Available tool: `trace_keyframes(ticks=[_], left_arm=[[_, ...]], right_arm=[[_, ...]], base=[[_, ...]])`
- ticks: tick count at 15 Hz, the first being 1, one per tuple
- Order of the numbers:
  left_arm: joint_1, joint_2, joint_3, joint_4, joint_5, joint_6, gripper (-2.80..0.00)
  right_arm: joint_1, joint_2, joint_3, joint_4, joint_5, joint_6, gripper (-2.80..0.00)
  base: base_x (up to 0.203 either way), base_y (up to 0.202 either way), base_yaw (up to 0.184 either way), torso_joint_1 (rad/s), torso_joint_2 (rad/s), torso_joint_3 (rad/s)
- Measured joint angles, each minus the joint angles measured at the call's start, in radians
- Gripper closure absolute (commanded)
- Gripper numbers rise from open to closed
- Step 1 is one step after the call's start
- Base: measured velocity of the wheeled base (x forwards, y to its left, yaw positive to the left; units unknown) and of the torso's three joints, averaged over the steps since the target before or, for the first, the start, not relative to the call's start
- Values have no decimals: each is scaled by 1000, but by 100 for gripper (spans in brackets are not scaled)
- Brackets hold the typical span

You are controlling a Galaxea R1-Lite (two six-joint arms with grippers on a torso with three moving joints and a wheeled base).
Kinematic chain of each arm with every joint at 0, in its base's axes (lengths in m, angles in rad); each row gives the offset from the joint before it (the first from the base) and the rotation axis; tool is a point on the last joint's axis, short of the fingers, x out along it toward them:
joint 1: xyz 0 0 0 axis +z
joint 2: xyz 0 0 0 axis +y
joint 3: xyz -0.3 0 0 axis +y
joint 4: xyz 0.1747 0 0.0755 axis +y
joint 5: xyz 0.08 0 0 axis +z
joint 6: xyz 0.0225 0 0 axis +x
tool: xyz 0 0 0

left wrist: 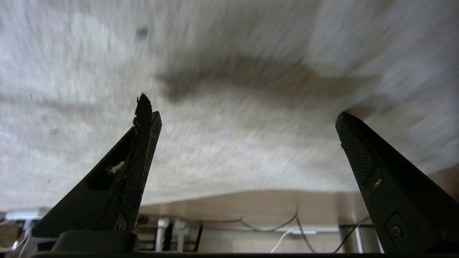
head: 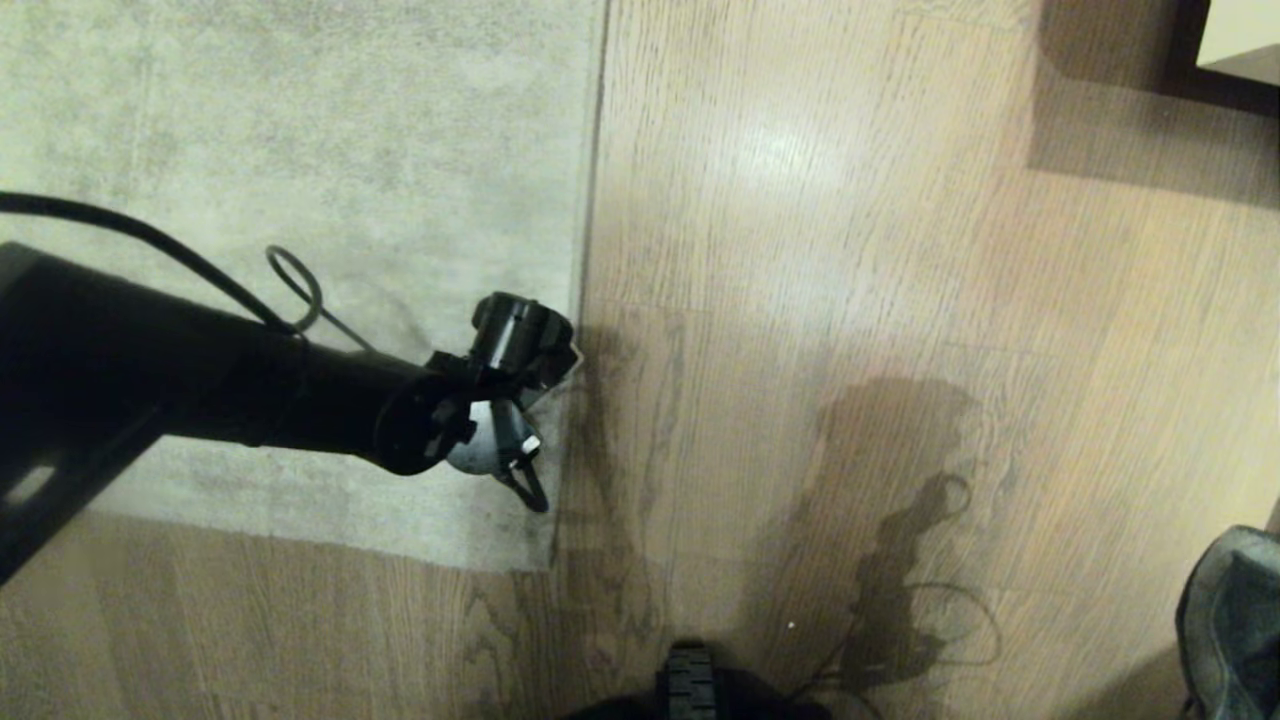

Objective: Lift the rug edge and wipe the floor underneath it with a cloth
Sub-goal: Lift up the carpet

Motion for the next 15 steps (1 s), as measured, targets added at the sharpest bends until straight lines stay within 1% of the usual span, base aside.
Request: trace_keyframes(ticks=[2,4,5,6,8,10,12,15], left_arm=[[2,-11,4,0,1,-5,-280],[-16,-20,-9,0,10,-16,-280],[-28,-25,-20,-1,27,-18,-280],[-42,-29,-33,0,59,-18,-280],[-73,-33,-67,1,141,-28,-280],[-109,-32,-95,-1,194,-72,-280],[-128,-28,-106,1,234,-97,-280],[-135,-6,-131,0,250,-143,-280]], right_arm=[[0,0,0,0,0,0,0],[0,0,0,0,0,0,0],[0,0,0,0,0,0,0],[0,0,0,0,0,0,0],[0,0,0,0,0,0,0],[0,0,0,0,0,0,0],[0,0,0,0,0,0,0],[0,0,0,0,0,0,0]], base=[[0,0,0,0,0,0],[0,0,0,0,0,0],[0,0,0,0,0,0],[0,0,0,0,0,0],[0,0,0,0,0,0],[0,0,0,0,0,0],[0,0,0,0,0,0],[0,0,0,0,0,0]])
